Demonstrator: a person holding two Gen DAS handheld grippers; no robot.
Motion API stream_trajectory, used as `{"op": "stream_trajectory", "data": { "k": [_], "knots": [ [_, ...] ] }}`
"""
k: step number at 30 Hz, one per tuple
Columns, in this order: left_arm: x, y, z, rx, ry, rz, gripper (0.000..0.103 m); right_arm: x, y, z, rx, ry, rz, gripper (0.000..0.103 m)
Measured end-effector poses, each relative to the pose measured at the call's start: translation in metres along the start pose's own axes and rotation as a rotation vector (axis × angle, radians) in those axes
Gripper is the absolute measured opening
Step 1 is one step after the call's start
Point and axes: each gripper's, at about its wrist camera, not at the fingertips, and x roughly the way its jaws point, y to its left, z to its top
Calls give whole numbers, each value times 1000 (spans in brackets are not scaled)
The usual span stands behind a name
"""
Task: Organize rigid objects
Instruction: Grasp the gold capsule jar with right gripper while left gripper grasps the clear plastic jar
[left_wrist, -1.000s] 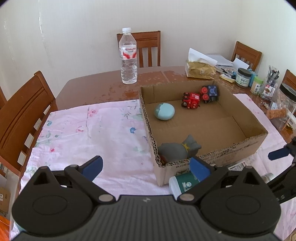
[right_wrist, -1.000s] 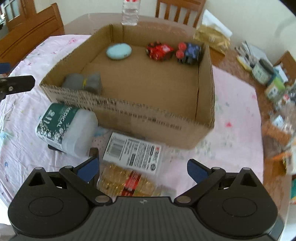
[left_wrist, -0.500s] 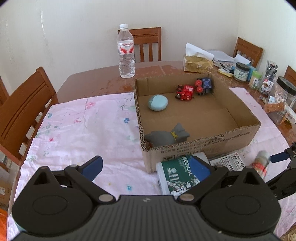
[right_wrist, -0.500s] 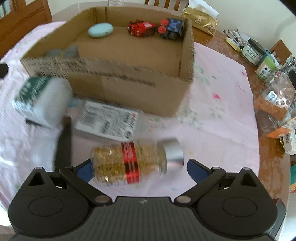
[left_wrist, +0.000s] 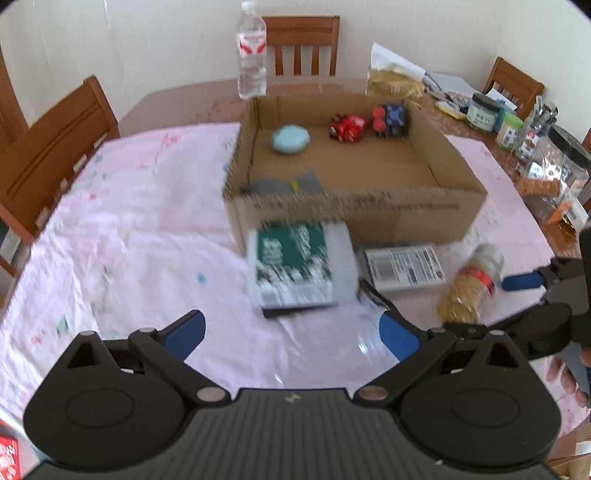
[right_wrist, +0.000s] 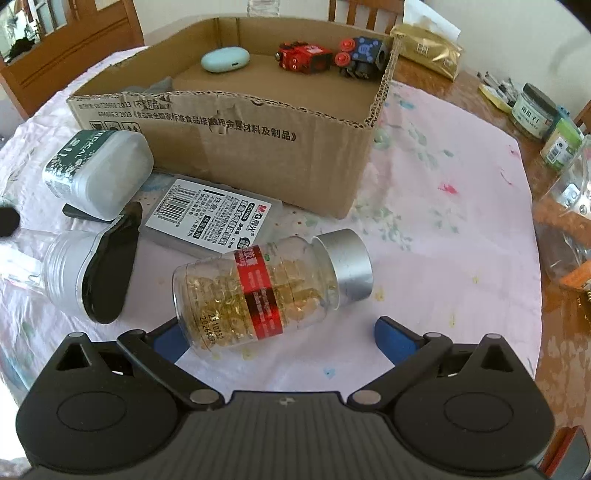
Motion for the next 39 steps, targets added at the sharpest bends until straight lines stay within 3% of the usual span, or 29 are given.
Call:
{"op": "stream_trajectory", "data": {
  "k": [12, 18, 25, 32, 39],
  "knots": [
    [20, -26, -19, -108, 27, -3, 100, -4, -7, -9, -76, -39, 44, 103],
    [22, -27, -21, -98, 18, 45, 100, -3, -8, -8, -88, -41, 50, 103],
    [26, 0, -31, -104, 56, 124, 101, -2, -8, -8, -96, -42, 54, 103],
    [52, 11, -38, -168, 90, 98, 102, -3, -8, -9, -96, -53, 54, 103],
    [54, 10, -42, -136, 49, 87, 103, -5, -10, -15, -123, -91, 72, 103]
  ]
}}
